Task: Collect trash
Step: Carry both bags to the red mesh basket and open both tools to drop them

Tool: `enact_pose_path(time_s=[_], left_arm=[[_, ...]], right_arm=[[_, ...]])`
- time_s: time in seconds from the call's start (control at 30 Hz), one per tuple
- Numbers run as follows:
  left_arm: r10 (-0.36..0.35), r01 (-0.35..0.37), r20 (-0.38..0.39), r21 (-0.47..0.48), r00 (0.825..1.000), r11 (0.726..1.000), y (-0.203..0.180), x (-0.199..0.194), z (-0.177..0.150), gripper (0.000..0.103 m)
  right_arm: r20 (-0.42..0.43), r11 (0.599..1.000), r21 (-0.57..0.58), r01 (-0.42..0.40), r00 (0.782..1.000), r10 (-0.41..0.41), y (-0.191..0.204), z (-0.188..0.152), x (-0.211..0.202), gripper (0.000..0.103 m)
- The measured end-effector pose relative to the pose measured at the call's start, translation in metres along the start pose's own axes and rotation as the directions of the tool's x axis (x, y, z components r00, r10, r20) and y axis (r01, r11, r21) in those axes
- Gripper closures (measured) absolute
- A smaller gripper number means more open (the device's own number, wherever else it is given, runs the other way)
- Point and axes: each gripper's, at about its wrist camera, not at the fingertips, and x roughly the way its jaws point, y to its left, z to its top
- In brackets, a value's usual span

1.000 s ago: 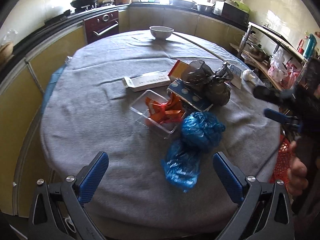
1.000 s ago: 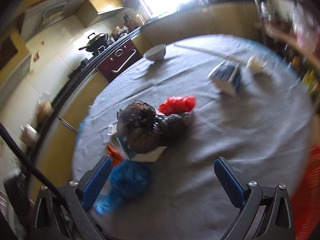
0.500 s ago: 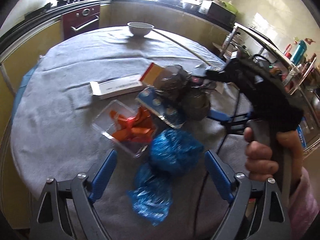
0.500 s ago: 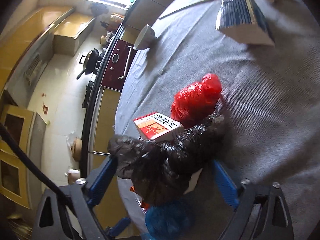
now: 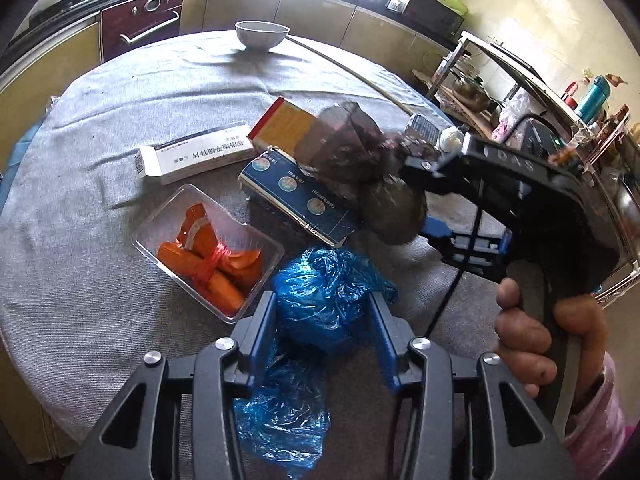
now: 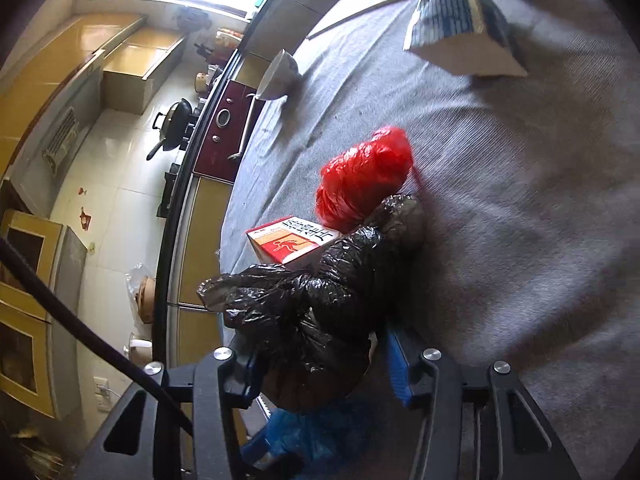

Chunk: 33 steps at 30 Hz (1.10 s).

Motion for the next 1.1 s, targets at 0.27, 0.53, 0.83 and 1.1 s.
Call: enact_pose_path(time_s=[0.27,0.53,0.83,1.1], left_arm=[[-0.005,0.003,0.035,0.052,0.999,0.999,-0.016,-0.007,-0.007,0.063],[-0.042,0.029,0.091,0.142,0.995,0.989,-0.037,-0.022,-0.012,0.063],[-0.098,0.081,0.075,0.204,0.992,0.976,-0.061,-0.022,-0.014,0.063],[-0.163,0.162,-0.019,0.271,0.987,0.949,-0.106,0.001,-0.017,0.063]], right_arm=[[0.028,0.999,-0.031,-0.009,1.000,0.010,-0.013,-0.012,-0.033,0.051],[0.077,0.996,-0.070,-0.046,0.996,0.051,-0.030,-0.024,-0.066,0.051],[0.180,0.987,-0.146,0.065,0.983,-0.038,-0.054,-0.038,-0.114,0.051],[0.242,0.990,-0.066,0.127,0.964,-0.108,-0.104,-0.046,-0.166,0.051]])
